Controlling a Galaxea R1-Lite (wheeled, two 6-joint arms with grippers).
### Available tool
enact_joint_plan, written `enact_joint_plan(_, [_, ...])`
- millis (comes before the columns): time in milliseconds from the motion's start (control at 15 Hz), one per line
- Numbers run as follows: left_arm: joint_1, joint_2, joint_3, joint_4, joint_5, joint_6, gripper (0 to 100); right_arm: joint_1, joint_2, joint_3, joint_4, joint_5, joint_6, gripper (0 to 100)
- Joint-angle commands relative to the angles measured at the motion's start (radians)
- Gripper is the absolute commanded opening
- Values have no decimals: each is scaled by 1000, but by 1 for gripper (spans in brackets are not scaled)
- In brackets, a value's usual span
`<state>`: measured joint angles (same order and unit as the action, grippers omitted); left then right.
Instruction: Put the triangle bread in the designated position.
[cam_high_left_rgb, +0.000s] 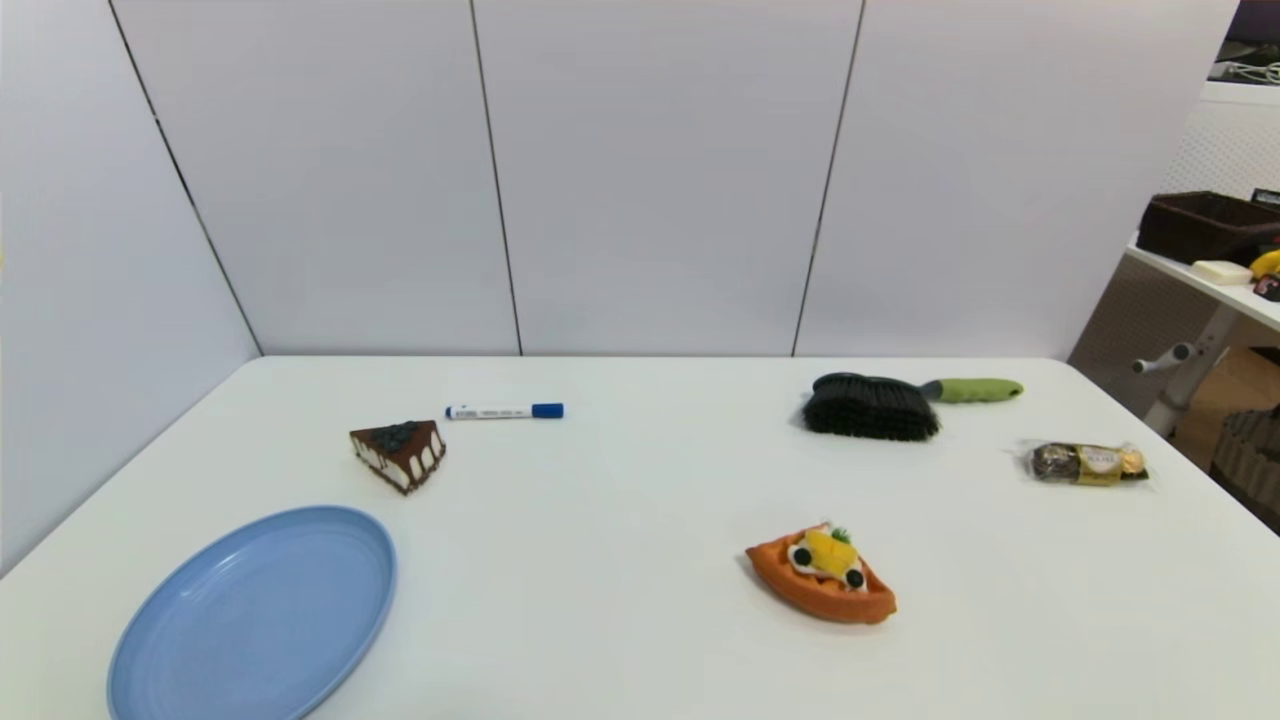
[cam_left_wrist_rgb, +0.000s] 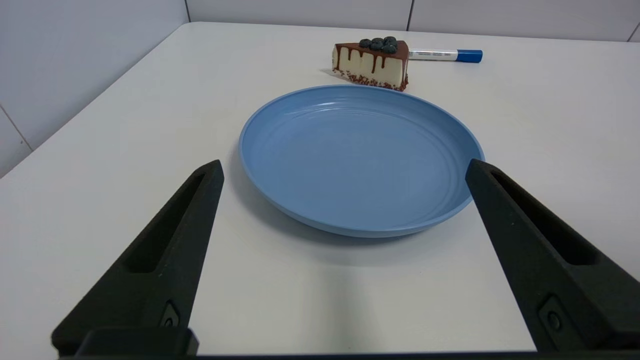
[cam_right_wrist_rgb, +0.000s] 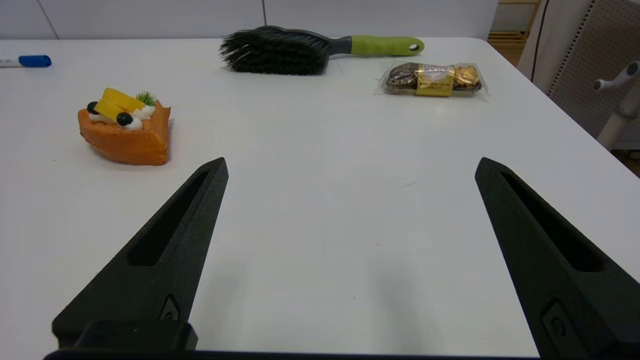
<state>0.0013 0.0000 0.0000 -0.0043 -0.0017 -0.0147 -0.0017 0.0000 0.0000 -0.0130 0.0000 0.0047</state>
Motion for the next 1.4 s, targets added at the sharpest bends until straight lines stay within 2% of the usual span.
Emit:
enact_joint_plan(67, [0,-2,0,0,0,-1,100,0,0,0,-1,0,0,100])
enact_joint_plan(467, [0,-2,-2,0,0,-8,100,0,0,0,-1,0,0,100])
enact_joint_plan(667, [-6,184,-69,-33,-14,-5,100,0,0,0,-1,0,0,100])
enact_joint_plan(867, [-158,526,-307,-79,-95,165,100,0,0,0,-1,0,0,100])
enact_joint_plan(933, [-244,680,-428,-77,-101,274,100,0,0,0,-1,0,0,100])
enact_joint_plan(1067, [-408,914,-609,-77,-100,395,100,0,0,0,-1,0,0,100])
enact_joint_plan(1267, [-633,1253,-839,-83,-100,417,100,0,0,0,-1,0,0,100])
enact_joint_plan(1400, [-710,1457,-982,-79,-100,417,100,0,0,0,-1,0,0,100])
